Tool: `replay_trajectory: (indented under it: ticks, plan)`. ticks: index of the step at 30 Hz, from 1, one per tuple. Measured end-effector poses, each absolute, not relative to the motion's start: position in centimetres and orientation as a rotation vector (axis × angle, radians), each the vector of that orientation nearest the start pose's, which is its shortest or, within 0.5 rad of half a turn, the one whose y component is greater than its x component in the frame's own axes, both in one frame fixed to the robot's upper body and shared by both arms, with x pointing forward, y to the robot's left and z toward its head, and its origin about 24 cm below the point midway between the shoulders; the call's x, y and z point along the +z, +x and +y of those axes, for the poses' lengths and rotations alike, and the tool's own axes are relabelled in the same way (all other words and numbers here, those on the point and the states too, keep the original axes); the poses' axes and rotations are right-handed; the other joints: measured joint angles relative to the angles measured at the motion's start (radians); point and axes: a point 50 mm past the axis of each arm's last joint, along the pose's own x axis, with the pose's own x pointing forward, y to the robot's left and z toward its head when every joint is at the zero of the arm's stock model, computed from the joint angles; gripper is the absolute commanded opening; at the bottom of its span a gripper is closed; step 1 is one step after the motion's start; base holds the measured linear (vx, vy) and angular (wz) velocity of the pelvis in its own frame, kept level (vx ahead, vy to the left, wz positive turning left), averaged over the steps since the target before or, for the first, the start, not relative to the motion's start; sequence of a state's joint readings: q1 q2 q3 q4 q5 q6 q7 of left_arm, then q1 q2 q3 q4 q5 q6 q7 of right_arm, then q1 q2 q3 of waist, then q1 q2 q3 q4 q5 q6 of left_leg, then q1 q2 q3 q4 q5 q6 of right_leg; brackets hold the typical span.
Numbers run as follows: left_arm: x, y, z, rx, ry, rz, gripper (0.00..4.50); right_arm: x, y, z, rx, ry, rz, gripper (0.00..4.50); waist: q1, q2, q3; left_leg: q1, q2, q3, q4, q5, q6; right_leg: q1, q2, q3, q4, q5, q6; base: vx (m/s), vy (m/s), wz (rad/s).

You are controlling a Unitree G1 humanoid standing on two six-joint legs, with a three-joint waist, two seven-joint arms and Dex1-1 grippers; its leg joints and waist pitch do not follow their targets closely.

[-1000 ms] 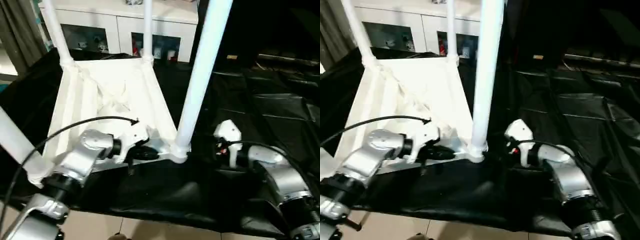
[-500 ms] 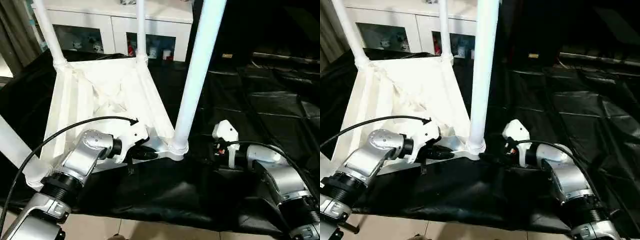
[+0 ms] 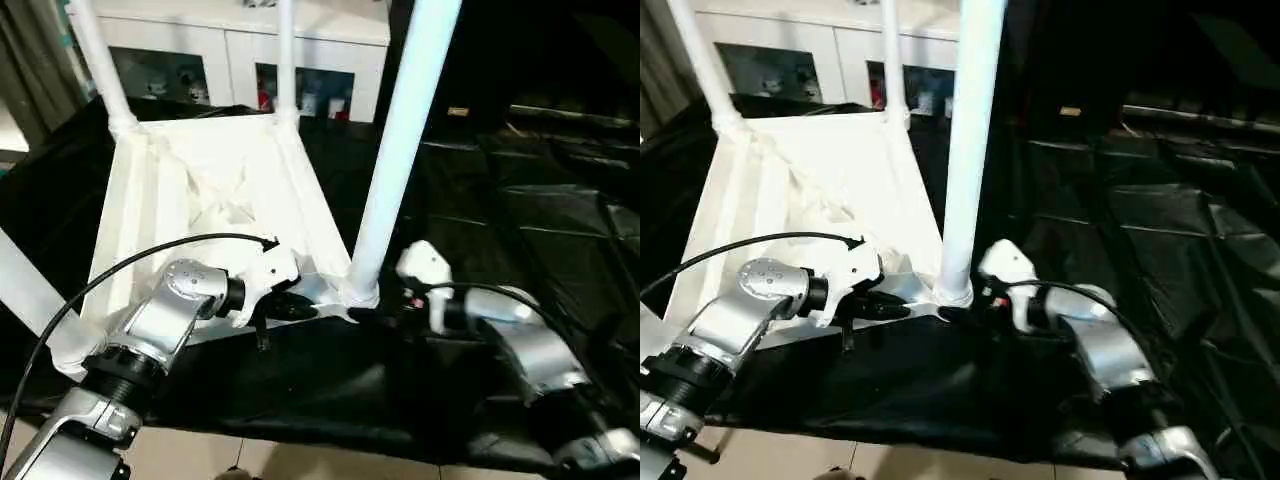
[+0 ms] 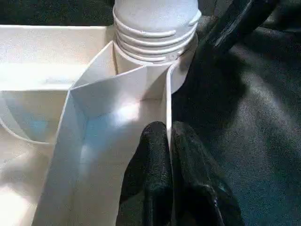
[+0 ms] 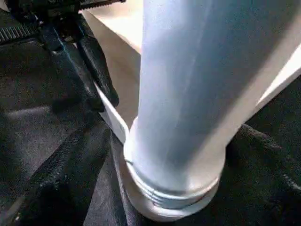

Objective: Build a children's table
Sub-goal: Rotate leg to tighten

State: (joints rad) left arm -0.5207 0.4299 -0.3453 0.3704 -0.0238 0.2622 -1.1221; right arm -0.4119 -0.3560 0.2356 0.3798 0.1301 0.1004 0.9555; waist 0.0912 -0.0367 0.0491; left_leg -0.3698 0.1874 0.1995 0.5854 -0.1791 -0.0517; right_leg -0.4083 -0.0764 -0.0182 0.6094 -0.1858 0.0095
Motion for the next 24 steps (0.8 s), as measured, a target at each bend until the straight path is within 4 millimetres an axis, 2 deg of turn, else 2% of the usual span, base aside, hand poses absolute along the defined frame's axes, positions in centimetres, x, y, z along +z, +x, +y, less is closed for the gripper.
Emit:
replay_trajectory:
  ticks: [7, 9, 12, 13, 16, 19, 24]
  plan:
    - [5.69, 30.40, 13.25, -1.278, 0.420, 0.479, 0.09, 4.64, 30.31, -13.08, 1.116, -0.245, 0.260, 4.05, -0.001, -0.001, 0.001, 0.000, 0.000, 0.000, 0.000, 0.000, 0.000, 0.000, 0.000, 0.000, 0.000, 0.000, 0.000, 0.000, 0.000, 0.00]
    - [5.71, 30.40, 13.23, -1.279, 0.422, 0.478, 0.00, 4.53, 30.31, -13.13, 1.114, -0.243, 0.264, 3.76, -0.001, -0.002, 0.001, 0.000, 0.000, 0.000, 0.000, 0.000, 0.000, 0.000, 0.000, 0.000, 0.000, 0.000, 0.000, 0.000, 0.000, 0.00]
    - [5.71, 30.40, 13.25, -1.278, 0.422, 0.478, 0.00, 4.51, 30.30, -13.16, 1.115, -0.244, 0.261, 3.69, -0.002, -0.002, 0.001, 0.000, 0.000, 0.000, 0.000, 0.000, 0.000, 0.000, 0.000, 0.000, 0.001, 0.000, 0.000, 0.000, 0.000, 0.00]
    - [5.71, 30.40, 13.25, -1.278, 0.422, 0.478, 0.00, 4.53, 30.30, -13.15, 1.117, -0.245, 0.258, 3.46, -0.002, -0.002, 0.001, 0.001, 0.000, 0.000, 0.000, 0.000, 0.000, 0.000, 0.000, 0.000, 0.001, 0.000, 0.000, 0.000, 0.000, 0.00]
    - [5.71, 30.40, 13.25, -1.278, 0.423, 0.478, 0.00, 4.43, 30.32, -13.16, 1.116, -0.241, 0.256, 3.34, -0.002, -0.002, 0.001, 0.000, 0.000, 0.000, 0.000, 0.000, 0.000, 0.000, 0.000, 0.000, 0.001, 0.000, 0.000, 0.000, 0.000, 0.00]
    - [5.71, 30.40, 13.25, -1.278, 0.423, 0.478, 0.00, 4.40, 30.35, -13.19, 1.111, -0.235, 0.254, 3.01, -0.002, -0.002, 0.001, 0.001, 0.000, 0.000, 0.000, 0.000, 0.000, 0.000, 0.000, 0.000, 0.001, 0.000, 0.000, 0.000, 0.000, 0.00]
    - [5.72, 30.41, 13.35, -1.276, 0.424, 0.480, 0.00, 4.31, 30.40, -13.10, 1.112, -0.228, 0.250, 2.78, -0.003, -0.003, 0.002, 0.001, 0.000, 0.000, 0.001, 0.000, 0.000, 0.000, 0.000, 0.000, 0.001, 0.000, 0.000, 0.000, 0.000, 0.00]
